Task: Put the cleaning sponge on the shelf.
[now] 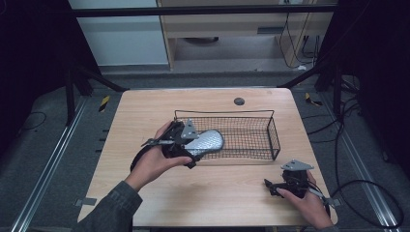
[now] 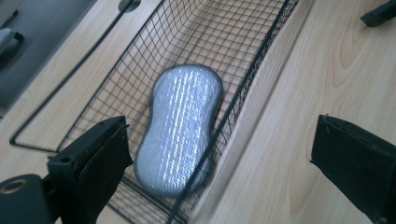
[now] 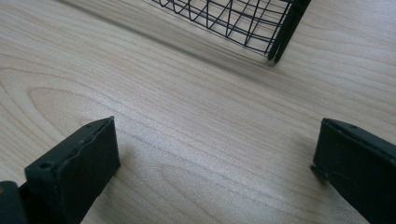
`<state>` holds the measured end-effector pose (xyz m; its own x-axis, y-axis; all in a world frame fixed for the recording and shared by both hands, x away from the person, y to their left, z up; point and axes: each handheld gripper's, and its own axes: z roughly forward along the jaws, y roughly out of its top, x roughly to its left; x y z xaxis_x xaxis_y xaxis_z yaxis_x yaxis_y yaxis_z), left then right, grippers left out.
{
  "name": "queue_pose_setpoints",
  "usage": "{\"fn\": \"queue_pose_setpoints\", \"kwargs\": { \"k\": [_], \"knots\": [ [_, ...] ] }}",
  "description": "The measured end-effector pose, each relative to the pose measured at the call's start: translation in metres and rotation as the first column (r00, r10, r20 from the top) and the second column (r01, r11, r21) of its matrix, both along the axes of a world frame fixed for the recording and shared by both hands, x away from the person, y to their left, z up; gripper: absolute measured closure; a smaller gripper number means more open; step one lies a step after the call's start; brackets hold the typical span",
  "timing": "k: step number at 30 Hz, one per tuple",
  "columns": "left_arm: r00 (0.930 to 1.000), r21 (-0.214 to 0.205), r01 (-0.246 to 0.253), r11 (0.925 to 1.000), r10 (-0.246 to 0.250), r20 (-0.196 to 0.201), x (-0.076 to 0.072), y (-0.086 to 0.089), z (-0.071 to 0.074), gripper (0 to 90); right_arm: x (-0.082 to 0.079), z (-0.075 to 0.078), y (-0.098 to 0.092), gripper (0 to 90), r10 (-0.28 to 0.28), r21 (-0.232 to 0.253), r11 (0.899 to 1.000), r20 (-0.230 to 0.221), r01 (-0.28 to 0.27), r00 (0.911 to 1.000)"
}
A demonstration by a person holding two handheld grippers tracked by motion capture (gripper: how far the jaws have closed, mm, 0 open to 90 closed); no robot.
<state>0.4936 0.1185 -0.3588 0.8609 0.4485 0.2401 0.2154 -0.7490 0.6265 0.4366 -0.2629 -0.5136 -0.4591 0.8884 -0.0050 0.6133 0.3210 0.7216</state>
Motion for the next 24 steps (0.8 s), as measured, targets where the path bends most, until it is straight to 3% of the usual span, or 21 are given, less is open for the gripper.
{"fn": "queue_pose_setpoints", "kwargs": {
  "k": [10,15,18,20,24],
  "knots": [
    [0.9973,-0.016,-0.073,0.9972,0.073,-0.012,-0.018,0.048,-0.009,3.9,0.0,0.0,0.0,0.4,0.0,0.001,1.0,0.002,0.0,1.0],
    [0.9916,-0.031,-0.126,0.9915,0.125,-0.035,-0.02,0.071,-0.017,4.2,0.0,0.0,0.0,0.4,0.001,0.001,1.0,0.002,-0.001,1.0],
    [0.9853,-0.026,-0.166,0.9858,0.164,-0.047,-0.019,0.082,-0.023,4.7,0.0,0.0,0.0,0.4,-0.001,0.0,1.0,0.002,0.001,1.0],
    [0.9766,-0.001,-0.208,0.9781,0.208,-0.056,-0.015,0.09,-0.028,6.3,0.0,0.0,0.0,0.4,-0.002,0.001,1.0,0.001,0.002,1.0],
    [0.9591,-0.008,-0.271,0.9625,0.269,-0.086,-0.003,0.11,-0.042,6.1,0.0,0.0,0.001,0.4,-0.004,0.002,1.0,0.0,0.004,1.0]
  ]
}}
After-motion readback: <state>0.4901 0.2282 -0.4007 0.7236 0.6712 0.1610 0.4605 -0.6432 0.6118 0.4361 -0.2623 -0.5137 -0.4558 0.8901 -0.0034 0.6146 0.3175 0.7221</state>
